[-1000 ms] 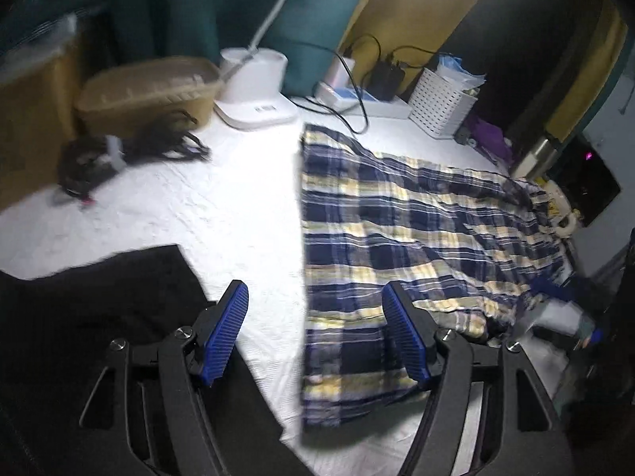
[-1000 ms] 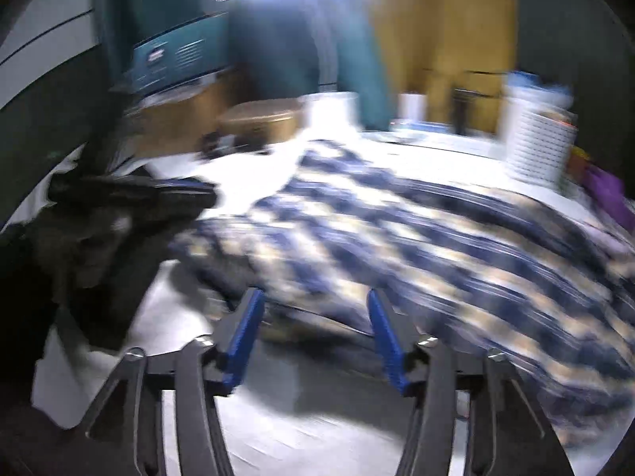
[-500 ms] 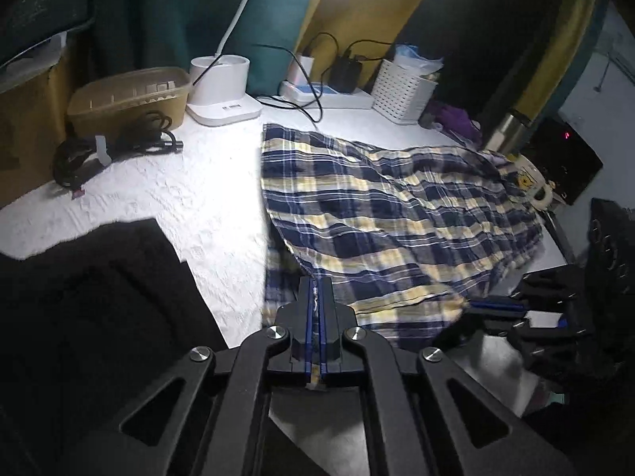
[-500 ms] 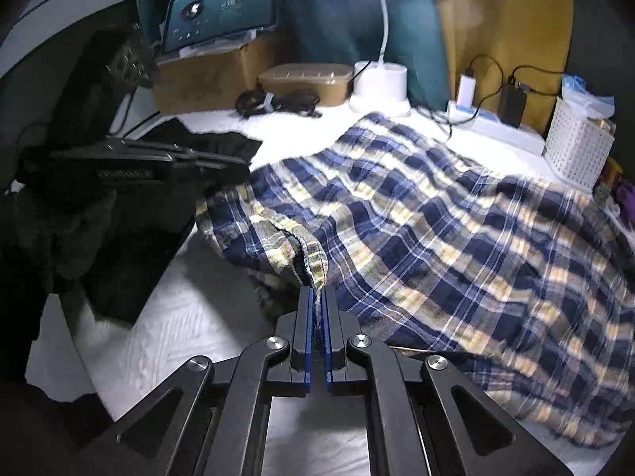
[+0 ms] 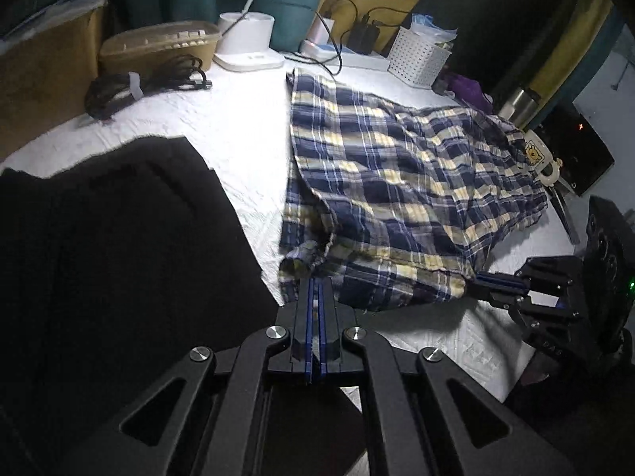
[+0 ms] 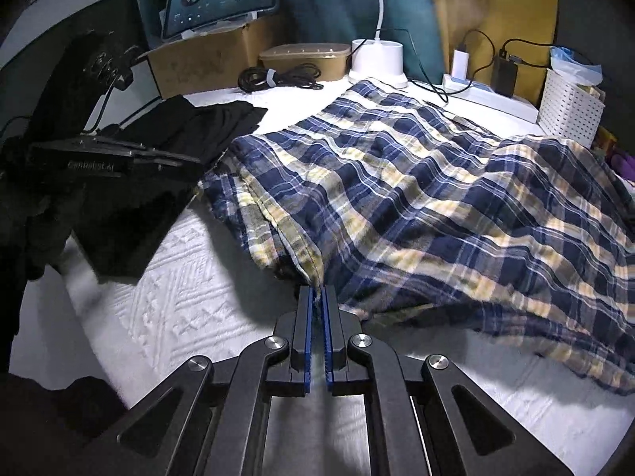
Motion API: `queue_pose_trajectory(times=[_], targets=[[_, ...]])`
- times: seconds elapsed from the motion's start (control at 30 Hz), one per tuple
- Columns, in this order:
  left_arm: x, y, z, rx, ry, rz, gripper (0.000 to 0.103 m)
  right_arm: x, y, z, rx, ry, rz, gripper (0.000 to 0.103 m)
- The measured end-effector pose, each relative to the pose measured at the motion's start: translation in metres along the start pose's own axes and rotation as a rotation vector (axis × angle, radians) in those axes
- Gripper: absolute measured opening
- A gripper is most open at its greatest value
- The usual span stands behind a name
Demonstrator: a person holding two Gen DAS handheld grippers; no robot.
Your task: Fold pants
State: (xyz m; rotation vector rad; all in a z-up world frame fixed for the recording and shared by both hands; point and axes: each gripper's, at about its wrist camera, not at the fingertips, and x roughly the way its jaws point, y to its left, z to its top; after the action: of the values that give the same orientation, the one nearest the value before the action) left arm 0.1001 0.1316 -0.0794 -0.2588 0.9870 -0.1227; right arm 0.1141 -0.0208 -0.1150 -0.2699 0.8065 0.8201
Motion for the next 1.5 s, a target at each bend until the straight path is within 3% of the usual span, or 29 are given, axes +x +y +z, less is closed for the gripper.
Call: queue_pose_trajectory(times=[0.2,0.27,0.3,0.33,0.37,0.4,0.43,0.67,0.87,0.93,1.03,1.1,1.17,1.2,1.23,1.27,1.33,1.5], targets=[[-0.01,0.005,0.043,0.032,-0.059,0.038,0.002,-0.025,-0.026,-0.003,0.053,-0.038,-0.066,0.008],[-0.004,0.005,0.06,0.054,-0.066,0.052,0.013,-0.034,-0.042,-0.001,0.078,-0.063,-0.113,0.008],[0.001,0.005,0.07,0.066,-0.072,0.056,0.032,-0.038,-0.052,0.001,0.096,-0.076,-0.146,0.01],[0.007,0.005,0.081,0.068,-0.078,0.061,0.049,-0.041,-0.064,0.002,0.118,-0.085,-0.18,0.022],[0.012,0.006,0.091,0.066,-0.081,0.069,0.052,-0.043,-0.075,0.002,0.134,-0.091,-0.206,0.037],[0.02,0.005,0.102,0.069,-0.084,0.074,0.052,-0.045,-0.088,0.002,0.155,-0.1,-0.238,0.08],[0.024,0.005,0.109,0.072,-0.087,0.073,0.052,-0.048,-0.102,0.002,0.179,-0.113,-0.269,0.103],[0.066,-0.014,0.146,0.152,-0.099,0.06,0.052,-0.067,-0.192,-0.002,0.293,-0.138,-0.41,0.103],[0.093,0.0,0.166,0.12,-0.087,0.053,0.054,-0.085,-0.268,-0.009,0.376,-0.187,-0.466,0.103],[0.101,0.006,0.17,0.105,-0.068,0.031,0.064,-0.079,-0.296,-0.013,0.425,-0.163,-0.478,0.094],[0.111,0.014,0.174,0.071,-0.036,0.009,0.064,-0.067,-0.323,-0.021,0.481,-0.13,-0.397,0.085],[0.116,0.013,0.173,0.074,-0.013,-0.046,0.064,-0.058,-0.33,-0.024,0.481,-0.118,-0.37,0.08],[0.12,0.011,0.172,0.087,0.001,-0.082,0.063,-0.053,-0.33,-0.025,0.474,-0.112,-0.358,0.066],[0.123,0.011,0.173,0.083,0.013,-0.078,0.059,-0.05,-0.331,-0.025,0.469,-0.112,-0.342,0.049],[0.127,0.011,0.173,0.076,0.028,-0.081,0.042,-0.048,-0.329,-0.025,0.465,-0.115,-0.342,0.04],[0.13,0.011,0.174,0.07,0.038,-0.09,0.035,-0.047,-0.328,-0.023,0.461,-0.118,-0.35,0.037],[0.131,0.011,0.175,0.069,0.034,-0.092,0.006,-0.047,-0.325,-0.023,0.455,-0.126,-0.356,0.03],[0.107,-0.01,0.179,0.161,-0.09,-0.018,0.004,-0.063,-0.318,-0.023,0.448,-0.164,-0.4,0.028]])
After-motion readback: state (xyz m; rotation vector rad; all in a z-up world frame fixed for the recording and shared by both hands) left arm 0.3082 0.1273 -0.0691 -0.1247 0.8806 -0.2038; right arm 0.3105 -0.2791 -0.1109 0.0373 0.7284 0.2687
